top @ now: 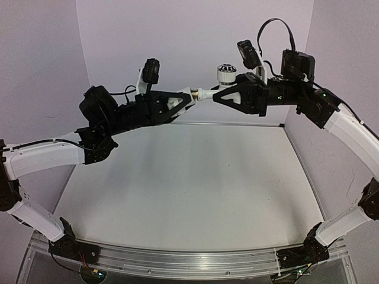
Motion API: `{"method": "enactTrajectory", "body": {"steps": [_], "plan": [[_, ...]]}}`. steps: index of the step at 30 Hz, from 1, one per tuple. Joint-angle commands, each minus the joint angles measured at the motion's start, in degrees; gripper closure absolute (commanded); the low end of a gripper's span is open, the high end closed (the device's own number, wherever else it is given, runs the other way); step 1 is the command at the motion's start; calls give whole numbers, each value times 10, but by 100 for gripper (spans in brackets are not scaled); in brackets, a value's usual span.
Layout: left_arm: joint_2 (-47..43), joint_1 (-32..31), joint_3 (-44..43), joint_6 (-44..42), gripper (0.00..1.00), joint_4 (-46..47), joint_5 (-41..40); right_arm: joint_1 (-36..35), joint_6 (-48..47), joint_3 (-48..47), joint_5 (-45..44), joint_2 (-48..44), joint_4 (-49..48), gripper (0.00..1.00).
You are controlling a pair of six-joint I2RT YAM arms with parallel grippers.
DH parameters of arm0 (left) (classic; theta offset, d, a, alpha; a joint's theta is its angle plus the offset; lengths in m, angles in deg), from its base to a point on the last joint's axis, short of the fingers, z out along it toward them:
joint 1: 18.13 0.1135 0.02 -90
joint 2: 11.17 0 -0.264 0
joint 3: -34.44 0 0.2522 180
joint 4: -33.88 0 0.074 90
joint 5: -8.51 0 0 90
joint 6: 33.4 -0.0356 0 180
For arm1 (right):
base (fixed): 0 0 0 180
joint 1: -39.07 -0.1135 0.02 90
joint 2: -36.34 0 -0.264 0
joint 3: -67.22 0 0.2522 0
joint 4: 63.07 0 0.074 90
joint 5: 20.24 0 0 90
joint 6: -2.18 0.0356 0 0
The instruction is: Install the water faucets
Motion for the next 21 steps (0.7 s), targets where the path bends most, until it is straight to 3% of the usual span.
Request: {"method": "enactTrajectory", "body": {"steps": [1, 9, 21], "plan": [[-5, -9, -42, -16, 100, -53, 30, -14, -41, 3, -24, 7, 49, 100], [-4, -10, -72, -69, 100, -150, 42, -22, -75, 4, -29, 5, 90, 100], [-8, -9, -21, -27, 100, 9, 45, -23, -63, 34, -17, 0, 58, 100]]}}
